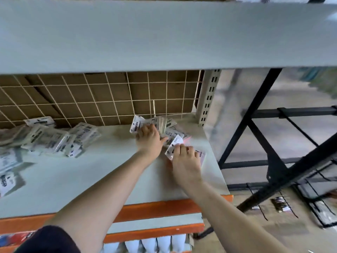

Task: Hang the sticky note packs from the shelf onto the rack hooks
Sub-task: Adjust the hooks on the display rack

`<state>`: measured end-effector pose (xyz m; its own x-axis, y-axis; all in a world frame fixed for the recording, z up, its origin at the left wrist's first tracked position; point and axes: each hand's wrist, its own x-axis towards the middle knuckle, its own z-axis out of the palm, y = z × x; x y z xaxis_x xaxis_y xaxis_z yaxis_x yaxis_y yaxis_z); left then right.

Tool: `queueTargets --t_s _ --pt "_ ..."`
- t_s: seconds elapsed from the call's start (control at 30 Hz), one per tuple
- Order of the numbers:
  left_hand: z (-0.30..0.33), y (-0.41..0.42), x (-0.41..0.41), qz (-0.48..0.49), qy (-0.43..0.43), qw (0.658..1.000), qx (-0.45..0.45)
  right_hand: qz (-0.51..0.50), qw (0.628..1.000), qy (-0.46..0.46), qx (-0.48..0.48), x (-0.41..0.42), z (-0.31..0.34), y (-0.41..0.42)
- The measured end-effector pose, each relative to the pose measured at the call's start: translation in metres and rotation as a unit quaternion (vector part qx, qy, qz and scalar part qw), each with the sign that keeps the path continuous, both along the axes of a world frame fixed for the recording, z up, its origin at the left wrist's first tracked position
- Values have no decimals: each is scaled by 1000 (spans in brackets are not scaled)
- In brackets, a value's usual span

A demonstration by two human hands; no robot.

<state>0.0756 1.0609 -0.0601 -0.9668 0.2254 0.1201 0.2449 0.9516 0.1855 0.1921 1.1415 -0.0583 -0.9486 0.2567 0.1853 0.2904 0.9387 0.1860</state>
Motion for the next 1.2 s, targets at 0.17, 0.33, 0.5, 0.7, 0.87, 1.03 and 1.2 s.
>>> queueTargets --t_s 0.17,0.33,0.5,0.7,0.87,1.03,1.2 --pt "-1 -11 2 33 34 998 -47 -9 1000 -16 -24 1 -1 -1" --pt "-1 -29 16 -5 43 997 -66 18 999 -3 -36 4 1 3" --pt "12 -39 33 9 -12 996 88 60 994 -51 -70 5 -10 8" --pt "7 -61 60 13 -53 959 278 49 989 7 -136 22 -5 3" --pt "6 -80 74 4 -52 901 430 7 946 112 -305 37 5 7" --pt "18 -81 87 60 -134 759 635 -95 779 280 -553 41 26 6" --pt "34 -74 94 62 -235 593 767 -211 644 282 -679 39 38 17"
